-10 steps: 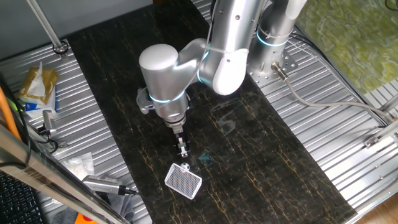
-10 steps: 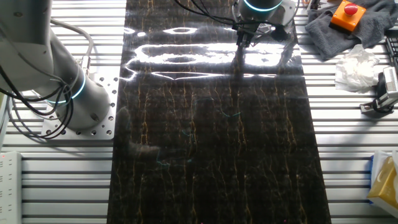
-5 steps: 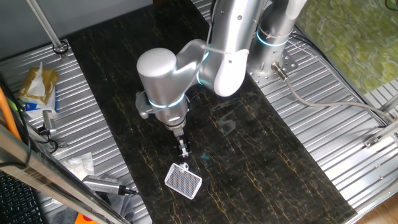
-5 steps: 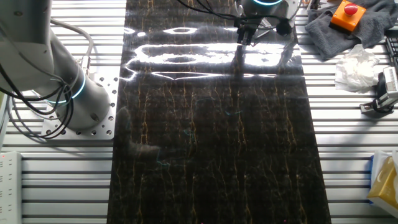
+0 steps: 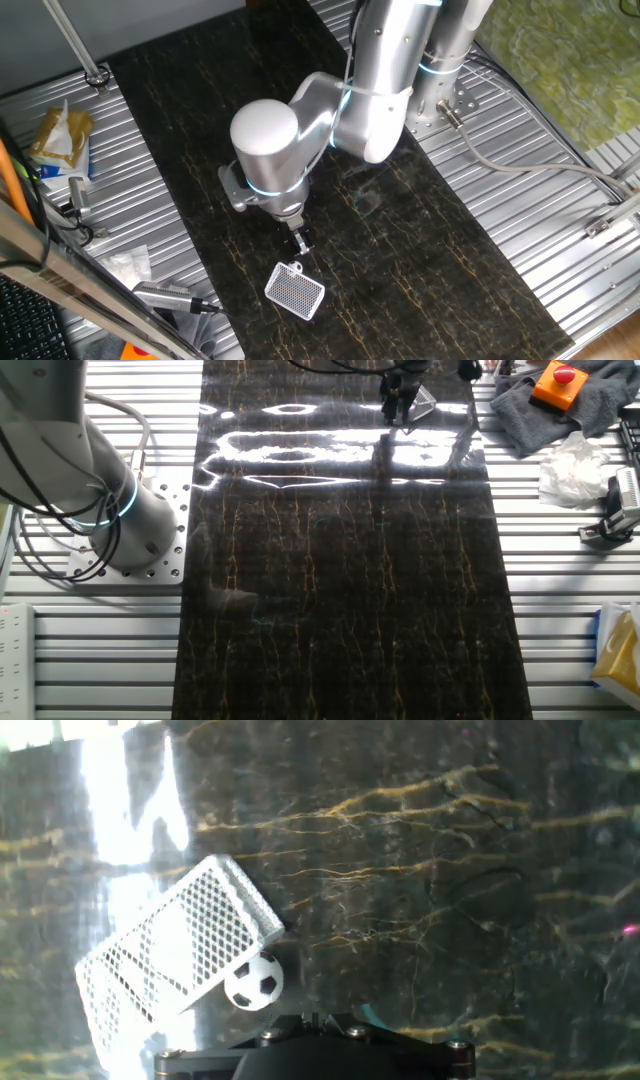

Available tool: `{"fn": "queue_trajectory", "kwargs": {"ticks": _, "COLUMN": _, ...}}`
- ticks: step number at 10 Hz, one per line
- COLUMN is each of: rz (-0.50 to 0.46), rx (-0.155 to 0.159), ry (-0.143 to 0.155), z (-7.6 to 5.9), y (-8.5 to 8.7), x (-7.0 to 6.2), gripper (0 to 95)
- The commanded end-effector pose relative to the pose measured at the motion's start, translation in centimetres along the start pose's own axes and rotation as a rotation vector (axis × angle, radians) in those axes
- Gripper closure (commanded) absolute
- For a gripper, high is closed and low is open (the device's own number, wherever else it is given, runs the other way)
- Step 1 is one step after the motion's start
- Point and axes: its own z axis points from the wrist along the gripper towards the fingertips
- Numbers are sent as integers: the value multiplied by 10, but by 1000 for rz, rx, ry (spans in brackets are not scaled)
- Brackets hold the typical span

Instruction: Push the soccer ball into the goal

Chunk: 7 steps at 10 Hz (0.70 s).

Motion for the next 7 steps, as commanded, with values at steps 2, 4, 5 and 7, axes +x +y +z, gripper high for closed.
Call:
{"fn": "queue_trajectory", "kwargs": {"ticks": 2, "rz": -117, "rx": 7, "ry": 19, "z": 0, "y": 1, "x": 0, "gripper": 950}}
{"fn": "queue_trajectory", "kwargs": {"ticks": 4, "rz": -134, "rx": 5, "ry": 20, "z": 0, "y": 1, "x": 0, "gripper": 950}}
{"fn": "queue_trajectory", "kwargs": {"ticks": 5, "rz": -144, "rx": 6, "ry": 21, "z": 0, "y": 1, "x": 0, "gripper": 950}}
{"fn": "queue_trajectory", "kwargs": {"ticks": 7, "rz": -162, "rx": 9, "ry": 27, "z": 0, "y": 1, "x": 0, "gripper": 950}}
